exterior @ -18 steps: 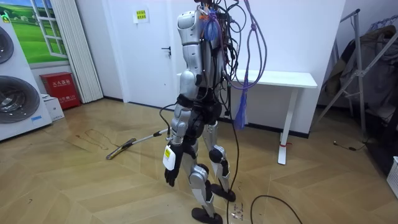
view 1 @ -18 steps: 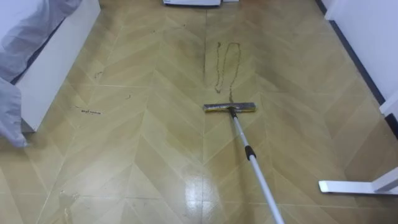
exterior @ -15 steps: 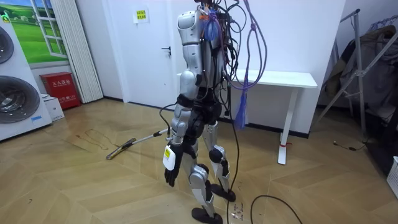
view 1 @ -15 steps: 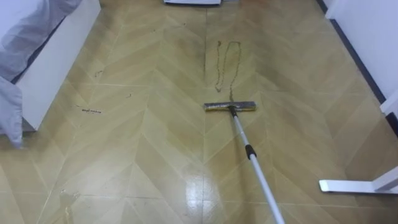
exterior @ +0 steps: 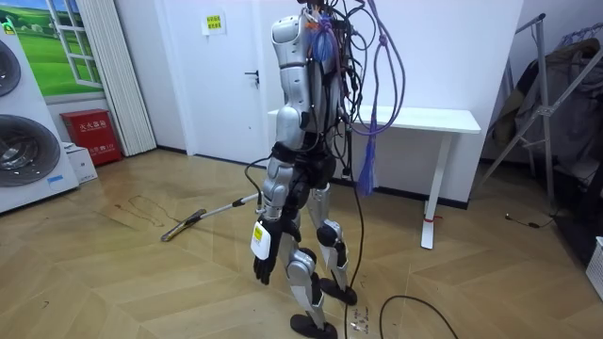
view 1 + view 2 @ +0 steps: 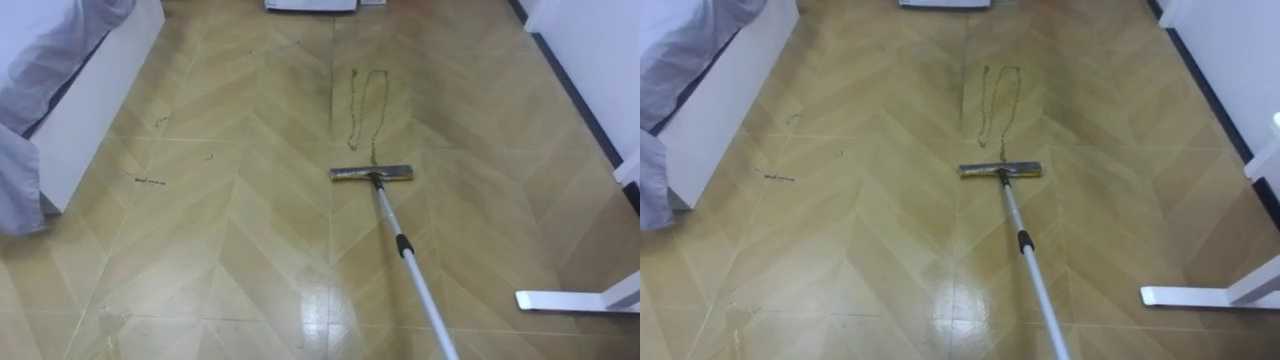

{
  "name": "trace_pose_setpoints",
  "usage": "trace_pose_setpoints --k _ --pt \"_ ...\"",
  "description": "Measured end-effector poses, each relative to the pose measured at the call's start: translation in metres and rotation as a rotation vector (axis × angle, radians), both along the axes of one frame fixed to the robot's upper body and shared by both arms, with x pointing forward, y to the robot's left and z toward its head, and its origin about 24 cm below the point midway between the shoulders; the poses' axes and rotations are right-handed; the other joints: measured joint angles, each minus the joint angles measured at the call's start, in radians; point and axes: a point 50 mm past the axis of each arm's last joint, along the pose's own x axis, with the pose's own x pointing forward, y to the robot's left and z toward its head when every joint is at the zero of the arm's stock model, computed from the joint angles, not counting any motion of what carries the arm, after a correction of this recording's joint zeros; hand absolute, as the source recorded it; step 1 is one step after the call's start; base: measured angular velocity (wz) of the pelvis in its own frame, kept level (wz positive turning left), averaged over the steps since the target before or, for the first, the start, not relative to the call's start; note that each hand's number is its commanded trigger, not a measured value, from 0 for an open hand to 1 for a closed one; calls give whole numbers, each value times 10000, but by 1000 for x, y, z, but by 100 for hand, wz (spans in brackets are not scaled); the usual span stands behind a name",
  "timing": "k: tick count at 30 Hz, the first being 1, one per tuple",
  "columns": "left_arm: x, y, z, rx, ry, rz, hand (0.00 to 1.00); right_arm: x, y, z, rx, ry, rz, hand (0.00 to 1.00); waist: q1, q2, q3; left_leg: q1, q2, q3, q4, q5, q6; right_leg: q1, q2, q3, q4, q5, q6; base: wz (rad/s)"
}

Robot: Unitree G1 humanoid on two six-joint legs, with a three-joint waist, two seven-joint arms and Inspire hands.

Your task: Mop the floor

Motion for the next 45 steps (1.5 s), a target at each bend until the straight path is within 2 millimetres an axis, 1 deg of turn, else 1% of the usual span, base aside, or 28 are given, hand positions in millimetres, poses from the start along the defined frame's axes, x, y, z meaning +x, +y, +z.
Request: trace_pose_setpoints --k 7,8,9,10,12,14,15,16,17,19,21,26,29,30,32,33,34,35,36,37,38,39,40,41,42,43,44,45 --pt "2 -1 0 -31 -64 21 0 -1 0 0 -7 41 46 100 4 -2 -3 -122 6 22 41 -4 1 -160 2 -7 14 0 0 0" --pt "3 -1 0 -37 -98 10 0 0 0 0 -4 23 50 100 5 -9 -37 -223 11 12 51 -5 -1 -261 3 -11 36 0 0 0" --pt "6 -1 0 -44 -184 -20 0 2 0 0 19 -45 27 100 16 -20 -72 -389 15 14 91 -3 -2 -411 2 -16 60 0 -1 0" --pt "9 -2 0 -45 -258 -42 0 4 1 0 37 -103 -6 100 26 6 -84 -520 23 29 217 -3 -2 -510 2 -3 110 0 -1 0" --pt "12 -3 0 -58 -337 -89 0 6 1 0 50 -147 11 100 26 20 -85 -640 29 20 294 0 -2 -625 2 1 177 1 -1 0" --pt "18 -3 0 -26 -506 -119 0 8 2 0 92 -226 3 100 23 -18 -62 -870 37 -1 391 -2 0 -853 1 -26 212 1 -2 2" --pt "24 -3 1 34 -721 -169 0 13 3 1 110 -367 20 100 26 -1 -88 -1082 57 -1 502 -1 0 -1067 5 -24 335 2 -4 0" --pt "30 -3 2 105 -957 -217 0 18 4 1 139 -512 42 100 25 -9 -61 -1303 70 0 598 -1 0 -1264 11 -26 397 6 -10 0" --pt "31 -3 2 124 -1021 -229 0 20 5 1 149 -567 45 100 31 -17 -50 -1415 78 -1 654 -1 0 -1337 16 -31 411 11 -19 0" --pt "42 -3 3 208 -1401 -280 0 25 7 2 198 -766 -14 100 4 -33 23 -1781 102 -42 765 -1 0 -1650 28 -59 565 12 -20 4" --pt "48 -3 4 253 -1694 -205 0 28 9 2 246 -916 -118 100 -16 -66 32 -2146 127 -76 892 -5 4 -1944 56 -79 602 32 -54 4" --pt "56 -3 5 346 -1915 -51 0 38 7 4 340 -1343 -649 100 -8 30 55 -3382 187 -194 1549 -5 3 -3162 75 -187 1152 29 -93 8" --pt "59 -2 5 375 -1938 264 0 42 5 5 495 -1656 -1136 100 -5 41 48 -4187 178 -327 1953 -5 3 -3950 57 -187 1634 -77 -134 11" --pt "59 -3 5 413 -1975 405 0 42 2 6 519 -1719 -1221 100 13 48 54 -4442 163 -353 2110 -6 5 -4227 26 -181 1902 -156 -157 13" --pt "57 -5 4 396 -1911 673 0 41 -3 7 351 -1704 -1436 100 25 147 78 -4834 120 -391 2454 -46 35 -4715 -50 -138 2480 -352 -171 14" --pt "55 -6 3 376 -1811 755 0 39 -8 7 182 -1546 -1595 100 14 171 52 -5136 34 -458 2746 -154 29 -5129 -147 -53 3068 -616 -190 25" --pt "54 -6 3 385 -1720 834 0 30 -14 6 -84 -1187 -1819 100 6 234 67 -5471 -102 -557 3126 -291 44 -5641 -305 7 3839 -977 -181 29" --pt "52 -6 2 377 -1663 1000 0 23 -18 5 -268 -906 -1995 100 12 273 63 -5646 -178 -608 3397 -370 29 -5855 -392 15 4263 -1160 -244 29" --pt "49 -4 2 421 -1493 1388 0 9 -21 4 -585 -202 -2353 100 72 352 74 -5966 -231 -620 3967 -559 0 -6318 -494 16 5084 -1465 -395 10" --pt "45 0 2 487 -1320 1834 0 -1 -20 2 -728 392 -2561 100 159 380 75 -6311 -247 -630 4466 -705 -102 -6742 -514 14 5712 -1720 -604 0" --pt "44 2 2 514 -1280 2097 0 -5 -19 2 -757 613 -2615 100 238 380 67 -6509 -308 -629 4749 -747 -161 -6918 -510 -5 5926 -1891 -686 0" --pt "42 5 3 537 -1237 2458 0 -9 -17 1 -762 885 -2664 100 261 408 45 -7032 -300 -595 5490 -799 -265 -7257 -512 -40 6317 -2255 -718 0" --pt "40 8 3 559 -1229 2727 0 -7 -17 1 -776 923 -2766 100 333 490 27 -7835 -110 -543 6742 -651 -508 -7627 -502 -61 6890 -2489 -945 -4" --pt "37 9 2 600 -1141 2843 0 -5 -16 1 -774 935 -2808 100 410 500 25 -8240 12 -523 7488 -429 -732 -7785 -451 -52 7202 -2612 -1067 -29" --pt "29 10 2 734 -926 3005 0 3 -16 2 -765 879 -2768 100 547 471 42 -9067 192 -523 9036 427 -914 -7954 -336 8 7744 -2833 -1276 -40" --pt "21 8 0 728 -734 3310 0 13 -17 4 -798 863 -2654 100 604 295 111 -9923 188 -513 10705 1988 -846 -8036 -324 116 8285 -3068 -1486 -46" --pt "16 6 -1 672 -638 3459 0 20 -19 5 -789 827 -2617 100 669 249 119 -10394 192 -421 11749 2553 -929 -8077 -315 204 8543 -3175 -1572 -44" --pt "10 2 -2 517 -524 3598 0 37 -23 10 -720 493 -2546 100 803 217 147 -11287 241 -169 14042 2725 -979 -8112 -320 306 8915 -3311 -1663 -52"
